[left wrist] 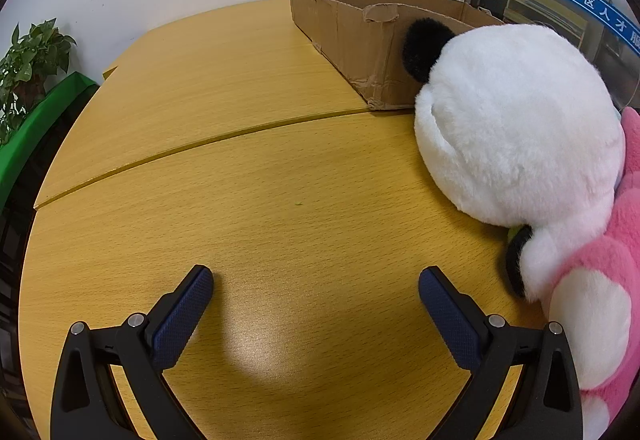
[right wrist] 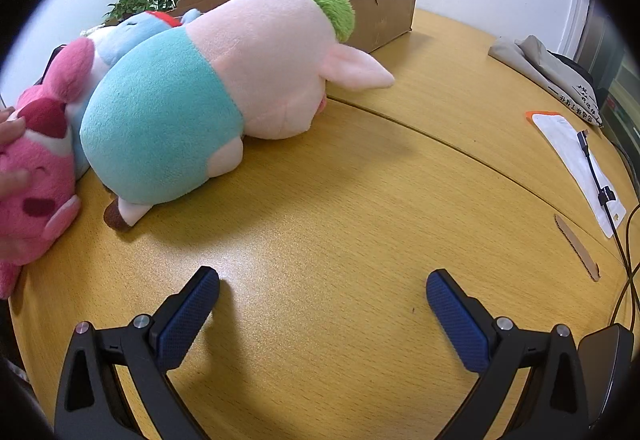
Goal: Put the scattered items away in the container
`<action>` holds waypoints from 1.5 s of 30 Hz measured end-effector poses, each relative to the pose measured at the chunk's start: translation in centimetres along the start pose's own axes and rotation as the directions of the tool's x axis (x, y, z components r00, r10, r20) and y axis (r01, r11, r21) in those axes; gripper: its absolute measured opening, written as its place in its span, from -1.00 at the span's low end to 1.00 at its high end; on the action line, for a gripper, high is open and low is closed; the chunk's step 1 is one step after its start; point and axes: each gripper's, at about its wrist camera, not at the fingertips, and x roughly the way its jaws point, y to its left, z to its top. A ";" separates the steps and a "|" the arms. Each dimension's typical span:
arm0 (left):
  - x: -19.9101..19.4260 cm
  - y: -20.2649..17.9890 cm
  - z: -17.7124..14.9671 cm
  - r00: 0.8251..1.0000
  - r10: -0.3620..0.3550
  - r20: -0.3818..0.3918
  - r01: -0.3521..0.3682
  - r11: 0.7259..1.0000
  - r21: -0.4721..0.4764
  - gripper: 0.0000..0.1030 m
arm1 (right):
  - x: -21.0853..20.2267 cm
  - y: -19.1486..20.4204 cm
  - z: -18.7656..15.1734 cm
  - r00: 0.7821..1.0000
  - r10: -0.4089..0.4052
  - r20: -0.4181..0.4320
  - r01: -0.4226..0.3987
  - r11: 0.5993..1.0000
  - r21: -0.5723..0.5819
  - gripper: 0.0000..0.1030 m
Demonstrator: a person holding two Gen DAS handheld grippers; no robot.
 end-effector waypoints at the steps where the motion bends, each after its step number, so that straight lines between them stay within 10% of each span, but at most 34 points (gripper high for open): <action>1: 0.0 0.0 0.0 1.000 0.000 0.000 0.000 1.000 0.000 1.00 | 0.0 0.0 0.0 1.000 0.000 0.000 0.000 1.000 0.000 1.00; 45: -0.1 0.3 0.0 1.000 0.006 0.000 -0.006 1.000 -0.007 1.00 | -0.2 0.0 0.1 1.000 0.003 0.000 -0.003 1.000 0.003 1.00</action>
